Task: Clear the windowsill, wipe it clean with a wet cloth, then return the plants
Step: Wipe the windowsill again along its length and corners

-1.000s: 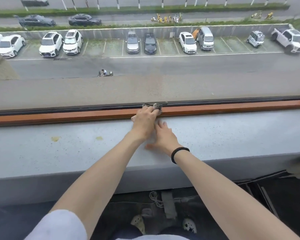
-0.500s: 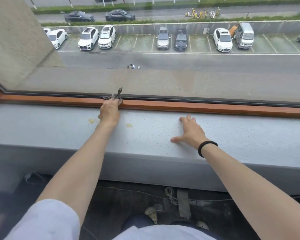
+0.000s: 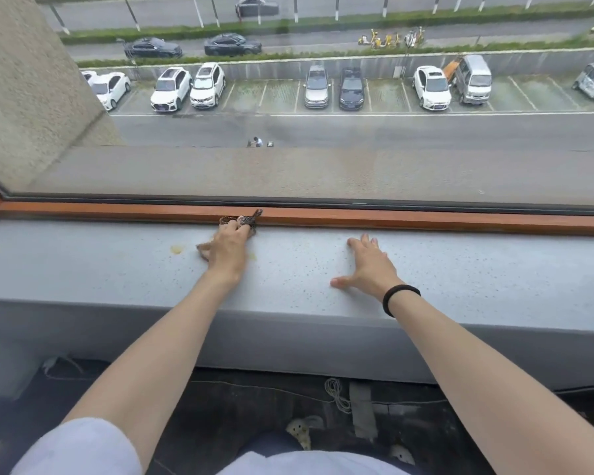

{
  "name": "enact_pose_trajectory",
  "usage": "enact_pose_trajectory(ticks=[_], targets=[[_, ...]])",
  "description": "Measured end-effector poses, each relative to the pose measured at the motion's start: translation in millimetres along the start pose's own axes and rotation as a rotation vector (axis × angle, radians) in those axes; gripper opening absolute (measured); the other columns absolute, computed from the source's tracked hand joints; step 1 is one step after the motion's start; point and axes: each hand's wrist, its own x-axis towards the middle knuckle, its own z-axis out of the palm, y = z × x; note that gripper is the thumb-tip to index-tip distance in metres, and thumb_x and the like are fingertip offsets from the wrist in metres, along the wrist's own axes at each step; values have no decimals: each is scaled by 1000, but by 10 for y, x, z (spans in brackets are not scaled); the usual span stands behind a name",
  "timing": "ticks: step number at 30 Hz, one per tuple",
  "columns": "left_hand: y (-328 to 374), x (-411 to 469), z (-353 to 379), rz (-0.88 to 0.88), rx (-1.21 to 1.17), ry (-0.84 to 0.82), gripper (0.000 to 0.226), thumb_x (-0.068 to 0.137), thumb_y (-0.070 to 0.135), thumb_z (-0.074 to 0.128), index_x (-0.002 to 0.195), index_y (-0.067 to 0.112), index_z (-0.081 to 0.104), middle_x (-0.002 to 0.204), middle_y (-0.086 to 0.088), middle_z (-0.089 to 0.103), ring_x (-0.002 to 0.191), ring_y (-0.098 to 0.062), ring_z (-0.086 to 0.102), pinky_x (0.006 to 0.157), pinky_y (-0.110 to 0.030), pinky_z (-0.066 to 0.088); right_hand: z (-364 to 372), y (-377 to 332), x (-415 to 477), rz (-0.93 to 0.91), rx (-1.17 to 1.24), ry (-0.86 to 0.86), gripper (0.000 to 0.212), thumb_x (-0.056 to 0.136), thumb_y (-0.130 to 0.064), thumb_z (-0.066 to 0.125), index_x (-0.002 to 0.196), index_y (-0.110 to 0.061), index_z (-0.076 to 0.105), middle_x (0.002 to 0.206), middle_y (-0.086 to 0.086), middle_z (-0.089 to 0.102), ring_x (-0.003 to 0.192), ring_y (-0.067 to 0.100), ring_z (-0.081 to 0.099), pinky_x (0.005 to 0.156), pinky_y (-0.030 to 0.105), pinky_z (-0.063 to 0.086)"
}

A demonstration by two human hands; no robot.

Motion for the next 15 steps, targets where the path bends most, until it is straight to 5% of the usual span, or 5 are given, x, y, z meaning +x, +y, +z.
enact_pose_trajectory(ticks=[3, 8, 12, 15], targets=[[385, -128, -12, 6, -70, -1, 39, 88, -8, 38, 114, 9, 61, 122, -10, 52, 118, -28, 42, 93, -47, 35, 10, 31, 27, 4, 14, 0, 92, 70, -46, 78, 142, -15, 30, 157, 10, 11, 147, 27, 4, 116, 48, 13], [328, -576, 74, 424, 16, -117, 66, 87, -16, 33, 144, 18, 38, 156, -14, 22, 145, -28, 18, 117, -38, 11, 51, 49, 50, -4, 13, 1, 93, 70, -46, 78, 143, -14, 29, 158, 10, 10, 147, 27, 3, 116, 49, 13], [-432, -422, 17, 162, -24, -25, 70, 81, -21, 36, 139, 18, 47, 150, -16, 35, 142, -33, 24, 117, -39, 11, 61, 46, 79, -8, 17, 3, 93, 69, -47, 79, 141, -15, 30, 157, 12, 12, 146, 28, 5, 117, 50, 15], [-283, -372, 47, 42, -29, 27, 66, 80, -20, 37, 131, 16, 56, 142, -14, 46, 133, -34, 38, 112, -46, 26, 54, 76, 90, -11, 17, 8, 91, 69, -47, 79, 140, -15, 32, 157, 12, 13, 146, 28, 5, 116, 50, 14]])
